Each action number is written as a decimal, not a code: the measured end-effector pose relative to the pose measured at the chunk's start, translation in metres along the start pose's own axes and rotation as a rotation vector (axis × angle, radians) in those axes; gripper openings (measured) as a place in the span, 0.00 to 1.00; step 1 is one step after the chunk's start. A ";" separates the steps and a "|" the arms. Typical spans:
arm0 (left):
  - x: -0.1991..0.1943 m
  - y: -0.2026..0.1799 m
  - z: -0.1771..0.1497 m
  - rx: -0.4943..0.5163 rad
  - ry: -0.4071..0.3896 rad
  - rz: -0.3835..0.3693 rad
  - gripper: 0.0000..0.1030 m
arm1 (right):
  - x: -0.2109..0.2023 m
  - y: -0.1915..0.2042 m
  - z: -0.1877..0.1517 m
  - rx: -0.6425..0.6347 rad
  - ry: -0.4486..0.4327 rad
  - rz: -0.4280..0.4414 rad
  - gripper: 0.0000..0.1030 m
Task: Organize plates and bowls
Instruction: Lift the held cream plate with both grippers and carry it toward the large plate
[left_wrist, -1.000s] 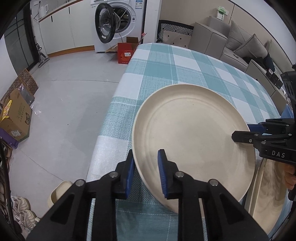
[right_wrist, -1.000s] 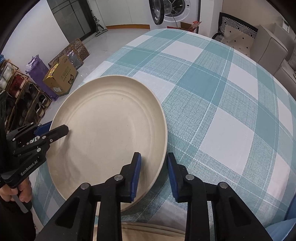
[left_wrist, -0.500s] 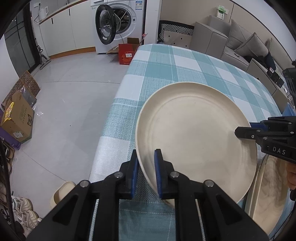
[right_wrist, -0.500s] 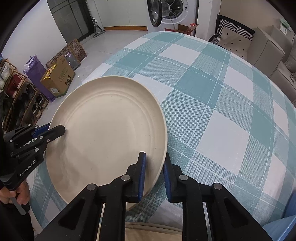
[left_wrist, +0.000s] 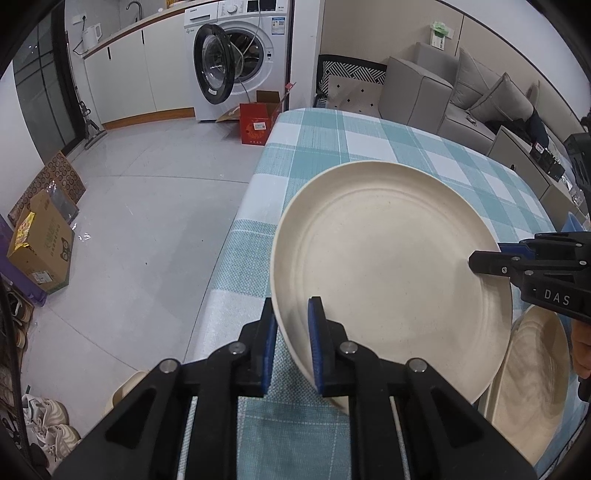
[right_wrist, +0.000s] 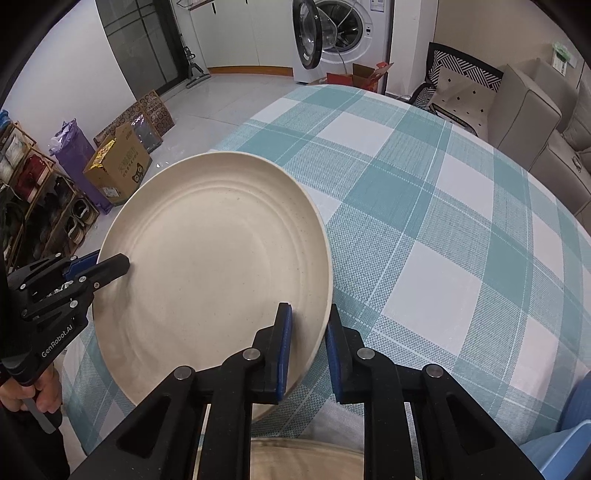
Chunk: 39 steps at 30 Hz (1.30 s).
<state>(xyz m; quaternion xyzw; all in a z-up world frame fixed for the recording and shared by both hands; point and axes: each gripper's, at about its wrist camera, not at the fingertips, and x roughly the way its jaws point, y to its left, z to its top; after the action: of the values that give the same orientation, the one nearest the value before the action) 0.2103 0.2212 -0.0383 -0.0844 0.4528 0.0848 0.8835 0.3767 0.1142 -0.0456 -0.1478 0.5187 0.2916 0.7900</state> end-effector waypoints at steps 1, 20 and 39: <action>-0.002 0.000 0.001 0.000 -0.004 -0.001 0.14 | -0.002 0.000 0.001 0.001 -0.006 0.000 0.17; -0.050 -0.012 0.003 0.027 -0.079 -0.003 0.14 | -0.059 0.003 -0.007 -0.004 -0.078 -0.015 0.17; -0.087 -0.058 -0.008 0.103 -0.118 -0.028 0.14 | -0.118 -0.018 -0.057 0.039 -0.137 -0.055 0.17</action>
<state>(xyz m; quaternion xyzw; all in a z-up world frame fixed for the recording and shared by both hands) 0.1667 0.1560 0.0323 -0.0401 0.4024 0.0537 0.9130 0.3112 0.0329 0.0363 -0.1264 0.4645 0.2692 0.8341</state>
